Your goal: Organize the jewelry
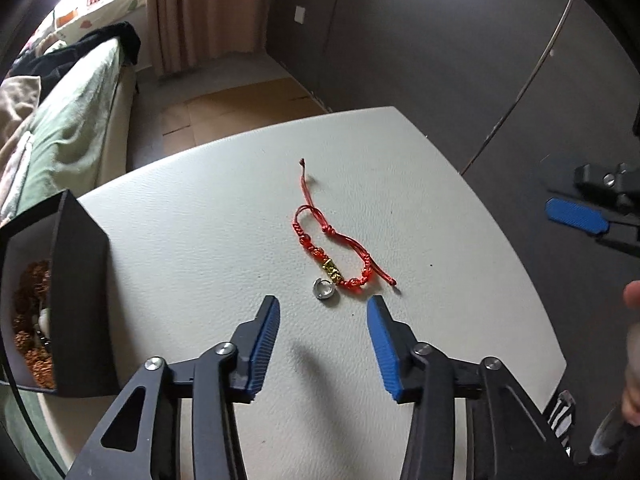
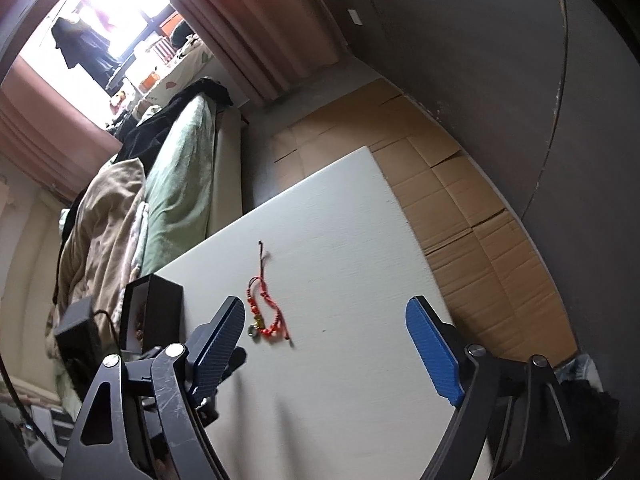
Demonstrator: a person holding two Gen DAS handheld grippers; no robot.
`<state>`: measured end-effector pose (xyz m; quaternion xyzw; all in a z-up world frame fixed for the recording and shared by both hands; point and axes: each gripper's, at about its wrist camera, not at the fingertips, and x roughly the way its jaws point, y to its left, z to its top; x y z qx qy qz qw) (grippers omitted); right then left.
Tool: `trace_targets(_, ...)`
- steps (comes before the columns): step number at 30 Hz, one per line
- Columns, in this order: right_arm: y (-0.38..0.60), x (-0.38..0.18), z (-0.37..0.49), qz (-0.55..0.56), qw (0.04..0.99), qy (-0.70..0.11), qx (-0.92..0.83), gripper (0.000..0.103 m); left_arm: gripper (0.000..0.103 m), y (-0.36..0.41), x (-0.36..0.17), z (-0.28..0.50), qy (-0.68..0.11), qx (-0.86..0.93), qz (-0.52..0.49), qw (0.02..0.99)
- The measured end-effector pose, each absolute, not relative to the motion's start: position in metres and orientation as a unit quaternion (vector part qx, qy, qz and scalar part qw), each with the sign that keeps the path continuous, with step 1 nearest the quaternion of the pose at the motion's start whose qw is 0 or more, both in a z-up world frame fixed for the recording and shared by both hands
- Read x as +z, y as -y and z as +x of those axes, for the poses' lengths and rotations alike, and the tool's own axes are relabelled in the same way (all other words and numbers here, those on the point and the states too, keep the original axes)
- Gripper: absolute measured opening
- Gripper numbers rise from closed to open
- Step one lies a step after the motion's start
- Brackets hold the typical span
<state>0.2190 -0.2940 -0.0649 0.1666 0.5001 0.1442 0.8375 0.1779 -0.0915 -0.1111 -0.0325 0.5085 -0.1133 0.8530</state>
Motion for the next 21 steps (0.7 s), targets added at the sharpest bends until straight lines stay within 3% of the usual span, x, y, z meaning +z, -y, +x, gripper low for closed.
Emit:
trace_targets(11,0.307,-0.067,0.225,0.175,0.837,-0.501,0.137,0.084,0.028,0.109,-0.121,0.187,-0.501,-0.101,0.022,0.859)
trace_targets(14,0.308,-0.067,0.226,0.174,0.836,-0.501,0.138,0.084,0.014,0.107,-0.121,0.187,-0.497,-0.090,0.026,0.863)
trace_targets(21,0.295,-0.071,0.229,0.166,0.832,-0.508,0.150,0.083,0.013,0.083,-0.111,0.189,-0.495,-0.088,-0.018,0.864)
